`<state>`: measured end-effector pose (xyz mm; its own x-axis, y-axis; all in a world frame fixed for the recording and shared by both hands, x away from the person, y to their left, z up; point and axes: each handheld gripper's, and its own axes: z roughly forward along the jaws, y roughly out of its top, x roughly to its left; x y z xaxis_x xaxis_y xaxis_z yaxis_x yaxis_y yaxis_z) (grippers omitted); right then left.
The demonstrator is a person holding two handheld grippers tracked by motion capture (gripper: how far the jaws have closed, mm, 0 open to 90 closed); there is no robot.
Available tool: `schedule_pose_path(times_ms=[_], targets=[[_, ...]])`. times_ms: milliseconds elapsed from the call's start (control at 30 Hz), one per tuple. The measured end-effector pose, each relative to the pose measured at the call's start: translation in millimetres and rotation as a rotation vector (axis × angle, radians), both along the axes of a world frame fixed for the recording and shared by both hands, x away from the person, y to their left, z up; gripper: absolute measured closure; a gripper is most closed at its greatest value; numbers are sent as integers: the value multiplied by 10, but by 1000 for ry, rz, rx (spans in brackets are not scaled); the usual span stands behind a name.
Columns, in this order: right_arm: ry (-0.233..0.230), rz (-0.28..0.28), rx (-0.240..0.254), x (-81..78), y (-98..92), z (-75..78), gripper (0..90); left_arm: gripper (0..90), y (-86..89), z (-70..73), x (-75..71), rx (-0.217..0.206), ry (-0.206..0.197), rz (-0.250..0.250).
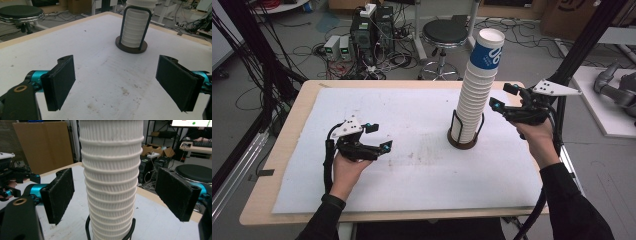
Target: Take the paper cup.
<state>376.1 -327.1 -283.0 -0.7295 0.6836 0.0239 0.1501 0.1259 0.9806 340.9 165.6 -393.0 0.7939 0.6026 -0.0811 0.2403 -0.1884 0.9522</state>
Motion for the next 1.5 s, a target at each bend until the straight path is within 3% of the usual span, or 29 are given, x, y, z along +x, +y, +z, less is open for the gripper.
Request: schedule_pose_path(times_ms=[333, 633, 1100, 1500], targets=[[-18, 1, -24, 111, 163, 176, 137, 159, -20, -11, 0, 3, 2, -8], [0, -1, -31, 215, 273, 267, 137, 159, -29, -16, 1, 6, 5, -15], [22, 1, -44, 352, 403, 265, 132, 159, -57, -26, -1, 10, 8, -23], [25, -7, -51, 363, 426, 274, 131, 159, -82, -11, -4, -2, 5, -22]])
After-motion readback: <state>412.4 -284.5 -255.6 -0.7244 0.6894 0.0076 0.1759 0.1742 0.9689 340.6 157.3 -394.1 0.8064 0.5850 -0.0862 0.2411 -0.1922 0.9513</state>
